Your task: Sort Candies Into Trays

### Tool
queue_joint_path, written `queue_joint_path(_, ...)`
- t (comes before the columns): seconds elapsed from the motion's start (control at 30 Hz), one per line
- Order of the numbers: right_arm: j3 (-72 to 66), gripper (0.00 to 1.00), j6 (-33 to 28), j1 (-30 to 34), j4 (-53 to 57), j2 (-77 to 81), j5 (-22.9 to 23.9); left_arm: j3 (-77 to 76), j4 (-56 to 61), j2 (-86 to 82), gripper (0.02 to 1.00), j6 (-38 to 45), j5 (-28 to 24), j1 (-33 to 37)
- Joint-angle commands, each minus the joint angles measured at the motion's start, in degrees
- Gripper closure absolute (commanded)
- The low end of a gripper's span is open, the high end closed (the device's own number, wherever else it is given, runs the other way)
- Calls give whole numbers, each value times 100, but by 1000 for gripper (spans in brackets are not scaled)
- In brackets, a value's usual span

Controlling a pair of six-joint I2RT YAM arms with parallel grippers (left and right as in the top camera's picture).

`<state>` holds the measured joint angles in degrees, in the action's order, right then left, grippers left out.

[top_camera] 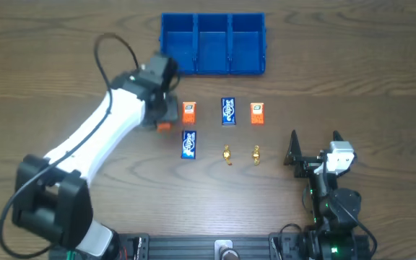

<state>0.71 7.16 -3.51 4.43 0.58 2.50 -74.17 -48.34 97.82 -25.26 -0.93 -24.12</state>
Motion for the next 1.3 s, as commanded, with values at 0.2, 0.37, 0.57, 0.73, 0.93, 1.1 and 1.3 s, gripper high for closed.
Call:
queue_joint_path(0.2,-26,3,-35,-17,11,-42,-11,-4448,-1464,1919,673,0,654,114)
queue_joint_path(0.37,-26,3,-35,-17,9,-42,-11,-6089,-1690,3145,667,87,621,243)
queue_joint_path(0.57,-26,3,-33,-17,11,-42,-11,-6612,-1425,3875,663,90,562,391)
queue_joint_path(0.73,-26,3,-35,-17,11,-42,-11,-6614,-1119,4046,663,439,326,479)
queue_joint_path(0.93,-26,3,-35,-17,11,-42,-11,-6614,-1119,4063,660,697,348,483)
queue_joint_path(1.1,-26,3,-35,-17,11,-42,-11,-6612,-1150,4063,621,752,372,481)
queue_joint_path(1.3,-26,3,-35,-17,11,-42,-11,-6612,-1165,4063,367,750,433,498)
